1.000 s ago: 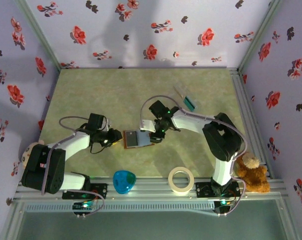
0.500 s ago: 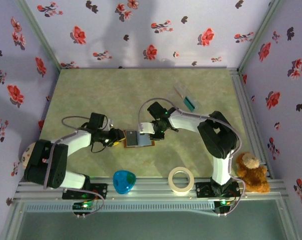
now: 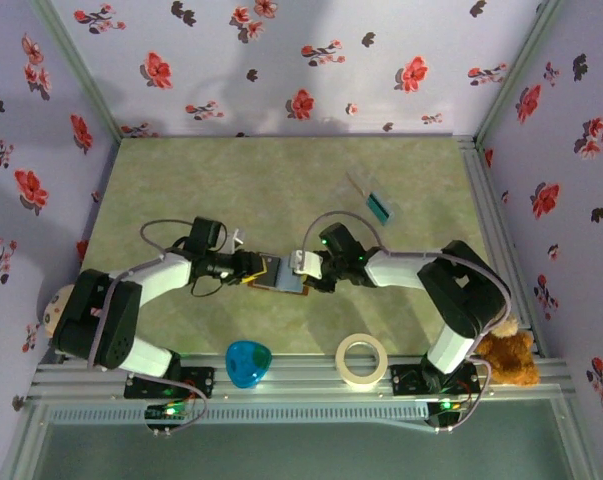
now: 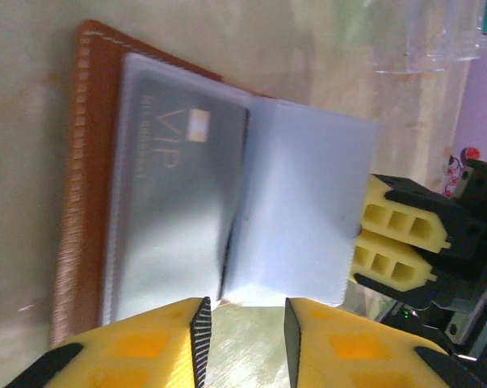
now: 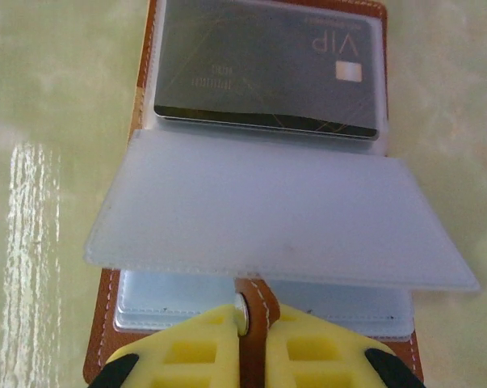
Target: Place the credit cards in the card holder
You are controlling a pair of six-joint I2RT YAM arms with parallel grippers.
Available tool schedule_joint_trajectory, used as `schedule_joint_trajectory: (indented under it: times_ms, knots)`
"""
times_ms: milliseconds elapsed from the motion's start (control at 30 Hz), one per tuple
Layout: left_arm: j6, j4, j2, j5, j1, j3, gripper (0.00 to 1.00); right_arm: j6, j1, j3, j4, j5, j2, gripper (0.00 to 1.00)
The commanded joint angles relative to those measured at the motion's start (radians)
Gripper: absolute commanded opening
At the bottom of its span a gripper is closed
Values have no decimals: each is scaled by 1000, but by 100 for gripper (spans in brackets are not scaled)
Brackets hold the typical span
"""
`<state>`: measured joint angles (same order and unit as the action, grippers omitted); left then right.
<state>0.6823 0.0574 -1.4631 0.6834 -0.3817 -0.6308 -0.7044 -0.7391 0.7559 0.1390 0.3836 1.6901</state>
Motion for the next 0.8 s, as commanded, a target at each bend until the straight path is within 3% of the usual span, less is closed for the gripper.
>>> schedule_joint_trajectory:
  times_ms: [0, 200, 400, 600, 767]
  knots:
    - [37, -43, 13, 0, -8, -2, 32, 91, 6, -58, 230, 55, -29, 10]
    - [-42, 208, 135, -291, 37, -18, 41, 88, 16, -80, 231, 75, -35, 10]
    - [-75, 181, 59, -261, 47, -20, 45, 86, 23, -73, 242, 90, -14, 10]
    - [-84, 89, -91, -132, 53, -45, 45, 78, 23, -61, 222, 91, -10, 10]
    - [-80, 72, -129, -77, 53, -59, 45, 77, 21, -63, 220, 95, -12, 10]
